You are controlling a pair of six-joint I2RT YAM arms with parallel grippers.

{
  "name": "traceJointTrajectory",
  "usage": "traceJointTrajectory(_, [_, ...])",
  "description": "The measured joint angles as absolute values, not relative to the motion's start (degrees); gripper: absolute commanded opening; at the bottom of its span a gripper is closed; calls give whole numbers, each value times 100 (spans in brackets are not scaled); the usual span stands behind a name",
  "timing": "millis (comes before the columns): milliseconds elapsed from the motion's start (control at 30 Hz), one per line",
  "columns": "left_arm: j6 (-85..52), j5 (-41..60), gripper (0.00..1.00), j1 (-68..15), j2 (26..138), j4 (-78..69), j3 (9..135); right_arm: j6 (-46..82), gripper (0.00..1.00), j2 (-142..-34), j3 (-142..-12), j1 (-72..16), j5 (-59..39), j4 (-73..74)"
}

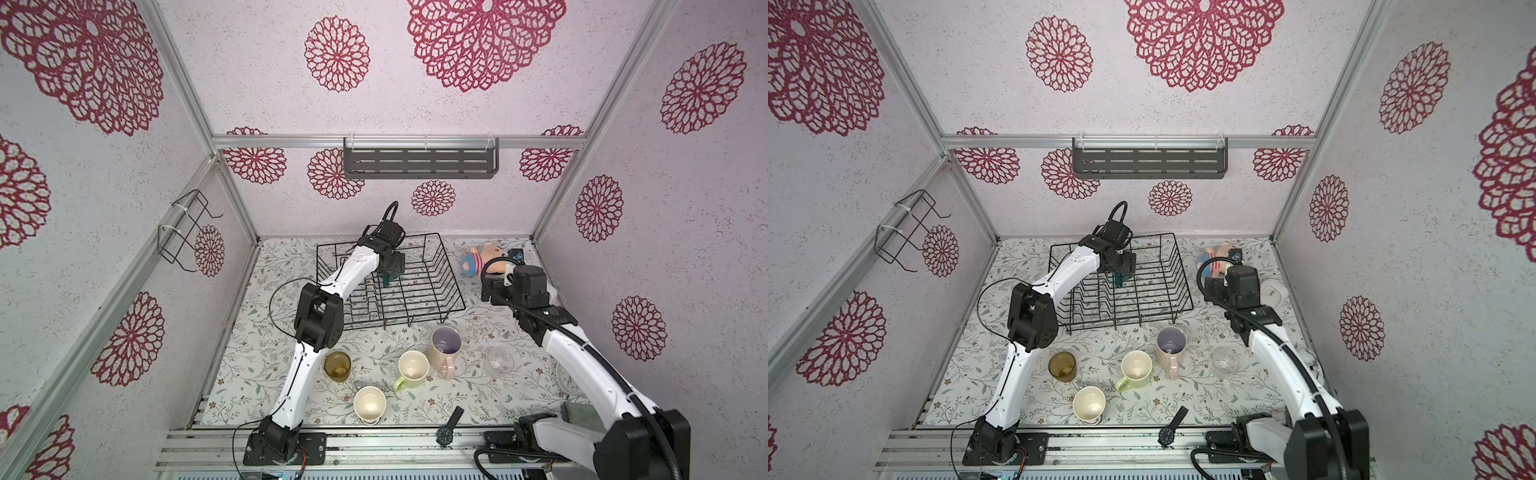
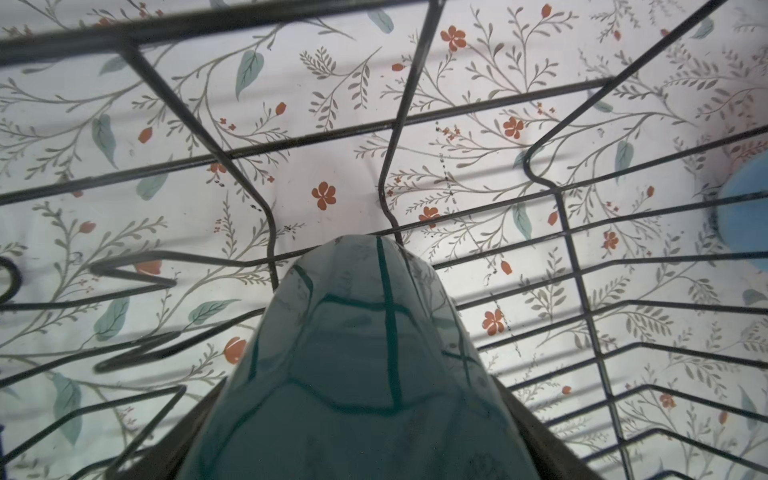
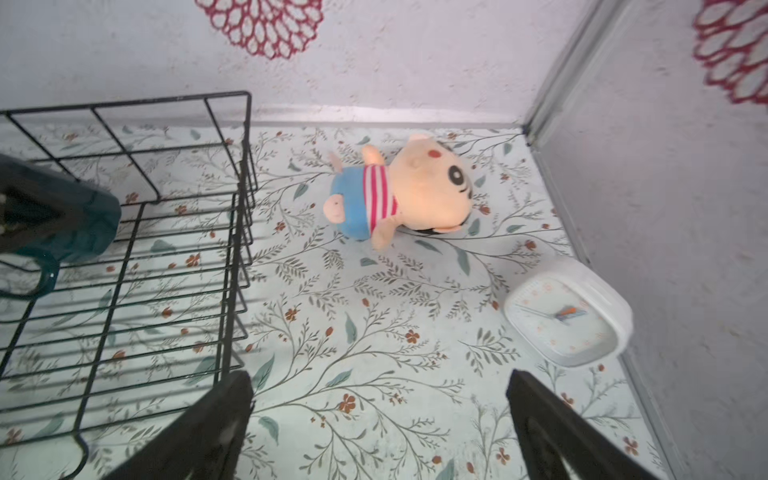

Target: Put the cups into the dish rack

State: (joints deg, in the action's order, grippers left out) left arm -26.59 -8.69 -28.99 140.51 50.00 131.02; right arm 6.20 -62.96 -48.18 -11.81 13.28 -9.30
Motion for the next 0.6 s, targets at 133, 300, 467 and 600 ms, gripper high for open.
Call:
traceJointTrajectory(133, [-2659, -913, 69, -2897, 14075, 5019, 13155, 801, 99, -5675, -4320, -1116, 1376, -674])
traceJointTrajectory(300, [-2644, -963, 74, -2902, 14075, 5052, 13163, 893, 99, -5769, -4440, -1074, 1350, -735])
traceJointTrajectory(467, [-2609, -996, 78, -2899, 14075, 5063, 13163, 917, 99, -5924, -4534, -1074, 1262, -746])
traceJointTrajectory(600, [-2585, -1004, 83, -2899, 14073, 5037, 13163, 926, 99, -5953, -4534, -1068, 1114, -753])
